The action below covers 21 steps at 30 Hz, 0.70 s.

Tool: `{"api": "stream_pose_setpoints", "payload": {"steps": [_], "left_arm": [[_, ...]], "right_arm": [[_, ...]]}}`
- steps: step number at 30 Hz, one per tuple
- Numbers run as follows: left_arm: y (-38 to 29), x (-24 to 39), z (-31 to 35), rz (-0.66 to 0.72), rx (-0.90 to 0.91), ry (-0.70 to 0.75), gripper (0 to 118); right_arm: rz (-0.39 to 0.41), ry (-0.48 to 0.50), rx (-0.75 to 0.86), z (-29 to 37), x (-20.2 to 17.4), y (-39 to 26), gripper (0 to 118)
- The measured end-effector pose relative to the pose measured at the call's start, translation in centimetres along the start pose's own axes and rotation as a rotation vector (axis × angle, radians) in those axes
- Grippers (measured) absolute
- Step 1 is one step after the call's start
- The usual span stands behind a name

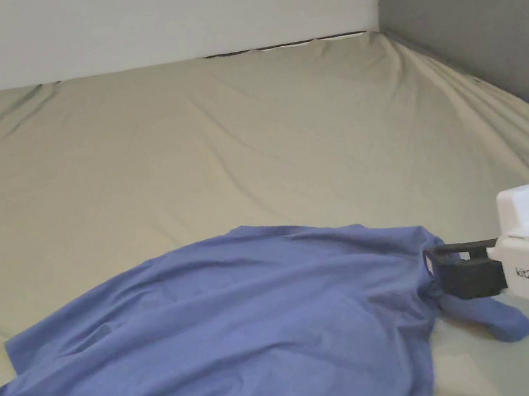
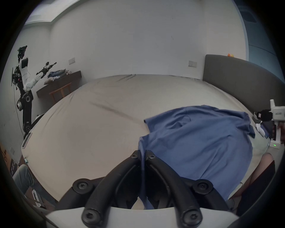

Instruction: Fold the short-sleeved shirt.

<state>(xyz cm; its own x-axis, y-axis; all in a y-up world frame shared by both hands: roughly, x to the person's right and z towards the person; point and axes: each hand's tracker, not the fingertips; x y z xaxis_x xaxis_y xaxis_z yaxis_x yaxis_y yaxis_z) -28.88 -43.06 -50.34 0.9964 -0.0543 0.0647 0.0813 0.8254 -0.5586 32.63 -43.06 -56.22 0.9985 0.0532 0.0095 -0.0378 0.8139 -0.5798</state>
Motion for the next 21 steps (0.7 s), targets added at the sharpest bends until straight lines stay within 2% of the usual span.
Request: {"api": "stream_pose_setpoints", "payload": {"steps": [4, 5, 6, 7, 8, 9, 10, 12, 13, 17, 21], "left_arm": [[0.8, 1.9, 0.3, 0.017, -0.002, 0.015, 2], [0.8, 2.0, 0.0, 0.028, -0.010, 0.016, 2], [0.7, 2.2, 0.0, 0.035, -0.013, 0.019, 2], [0.7, 2.4, -0.1, 0.037, -0.017, 0.021, 2], [0.7, 2.6, -0.1, 0.033, -0.022, 0.024, 2], [0.8, 2.6, -0.1, 0.030, -0.024, 0.028, 2], [0.9, 2.6, 0.1, 0.030, -0.027, 0.031, 2], [1.3, 2.4, 0.5, 0.050, -0.028, 0.027, 2], [1.8, 1.7, 0.5, 0.055, -0.025, 0.028, 2], [4.8, -0.6, 1.7, 0.082, 0.030, 0.055, 2], [9.1, -2.4, 3.9, 0.056, 0.138, 0.098, 2]], "right_arm": [[0.004, 0.024, -0.084, -6.0, 0.7, 1.3, 106], [-0.005, 0.043, -0.108, -7.6, 0.7, 1.2, 102], [-0.022, 0.053, -0.143, -8.9, 0.7, 0.9, 86], [-0.044, 0.047, -0.182, -10.3, 0.7, 0.6, 62], [-0.062, 0.045, -0.233, -11.1, 0.9, 0.3, 23], [-0.087, 0.045, -0.237, -11.5, 1.1, -0.1, 3], [-0.128, 0.070, -0.253, -11.4, 1.3, -0.4, 3], [-0.202, 0.093, -0.167, -10.1, 2.1, -0.1, 2], [-0.197, 0.106, -0.147, -9.4, 2.4, 0.3, 2], [-0.069, 0.102, -0.065, -5.2, 2.0, 3.1, 2], [-0.045, 0.145, 0.064, 0.5, 1.0, 7.4, 2]]}}
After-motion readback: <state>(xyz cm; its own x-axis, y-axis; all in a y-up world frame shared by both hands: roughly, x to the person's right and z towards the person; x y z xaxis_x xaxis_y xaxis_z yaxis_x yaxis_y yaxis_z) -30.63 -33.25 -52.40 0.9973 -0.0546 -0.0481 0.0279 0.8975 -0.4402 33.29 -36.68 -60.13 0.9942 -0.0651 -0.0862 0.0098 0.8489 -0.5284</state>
